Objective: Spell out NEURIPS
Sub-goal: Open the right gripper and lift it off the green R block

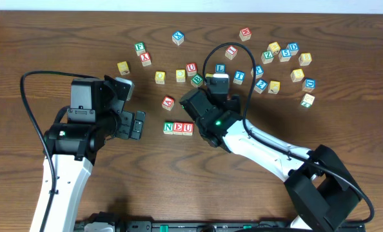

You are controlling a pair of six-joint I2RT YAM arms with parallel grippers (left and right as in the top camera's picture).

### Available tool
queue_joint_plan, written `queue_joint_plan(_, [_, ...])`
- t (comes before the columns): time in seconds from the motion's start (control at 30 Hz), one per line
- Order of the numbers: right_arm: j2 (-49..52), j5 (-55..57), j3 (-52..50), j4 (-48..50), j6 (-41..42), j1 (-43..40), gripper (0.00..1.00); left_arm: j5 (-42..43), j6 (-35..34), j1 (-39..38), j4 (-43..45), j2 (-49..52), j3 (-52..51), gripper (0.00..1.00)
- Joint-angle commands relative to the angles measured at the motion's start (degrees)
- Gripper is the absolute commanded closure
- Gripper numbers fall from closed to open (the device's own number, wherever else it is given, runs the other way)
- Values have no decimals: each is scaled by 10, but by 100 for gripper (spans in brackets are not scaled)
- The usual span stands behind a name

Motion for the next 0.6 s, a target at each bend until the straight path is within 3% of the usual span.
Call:
queue_joint_plan(0.0, [-33,35,17,-23,-11,-4,24,-5,3,3,-2,0,16,2])
queue_joint_plan(0.17, [-67,-2,18,-49,-11,-5,13,-5,3,3,-2,0,16,2])
queue_joint_plan(0.37, [-85,-161,37,-101,-11,-63,6,-5,3,3,-2,0,16,2])
queue_joint_plan(0.57, [-84,-287,75,-183,-42,-141,9,-5,3,3,-2,0,16,2])
